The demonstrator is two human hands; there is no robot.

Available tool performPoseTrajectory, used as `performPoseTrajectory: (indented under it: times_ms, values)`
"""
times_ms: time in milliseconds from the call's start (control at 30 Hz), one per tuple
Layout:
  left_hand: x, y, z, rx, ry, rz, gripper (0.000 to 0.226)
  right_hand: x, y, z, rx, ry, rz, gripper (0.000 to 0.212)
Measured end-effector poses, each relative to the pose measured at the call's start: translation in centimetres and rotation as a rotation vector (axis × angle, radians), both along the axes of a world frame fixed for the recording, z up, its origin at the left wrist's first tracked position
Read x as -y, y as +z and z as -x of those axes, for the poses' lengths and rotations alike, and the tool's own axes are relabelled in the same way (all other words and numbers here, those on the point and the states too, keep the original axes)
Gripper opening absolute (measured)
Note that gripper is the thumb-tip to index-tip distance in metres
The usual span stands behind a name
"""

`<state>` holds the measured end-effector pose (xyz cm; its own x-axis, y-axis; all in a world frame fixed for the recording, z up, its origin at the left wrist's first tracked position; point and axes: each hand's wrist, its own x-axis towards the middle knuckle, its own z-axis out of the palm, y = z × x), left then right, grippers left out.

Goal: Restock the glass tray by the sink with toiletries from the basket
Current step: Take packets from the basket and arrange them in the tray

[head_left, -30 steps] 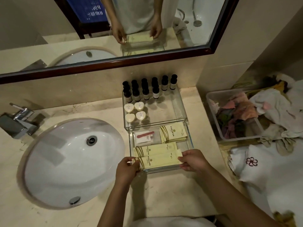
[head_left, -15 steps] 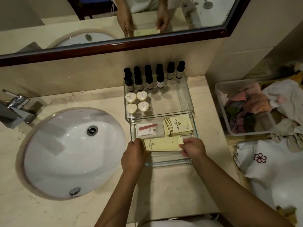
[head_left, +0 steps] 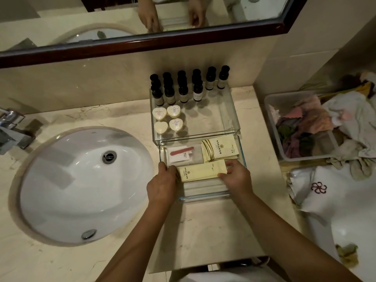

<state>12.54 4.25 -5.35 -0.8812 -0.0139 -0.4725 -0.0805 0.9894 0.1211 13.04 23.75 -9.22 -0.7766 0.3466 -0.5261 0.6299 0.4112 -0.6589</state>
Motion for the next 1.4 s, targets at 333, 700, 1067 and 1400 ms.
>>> performPoseTrajectory:
  times_ms: [333,700,1067,1400]
  values:
    - [0.6,0.4,0.4,0.016,-0.161,0.072,0.027,0.3,-0.9,-1.5,-0.118,0.3,-0.35,0.041]
    - [1.0,-0.1,0.3,-0.032,-0.259,0.087,0.032,0.6,-1.1,-1.8,-0.206,0.364,-0.524,0.03]
    - [2.4,-1.1,-0.4,-0.125,-0.2,0.025,0.033,1.0,-1.2,-2.1,-0.24,0.341,-0.567,0.023]
    - [2.9,-1.0,-1.0,-0.129,-0.199,-0.023,0.038,1.5,0.2,-2.4,-0.17,0.245,-0.517,0.027]
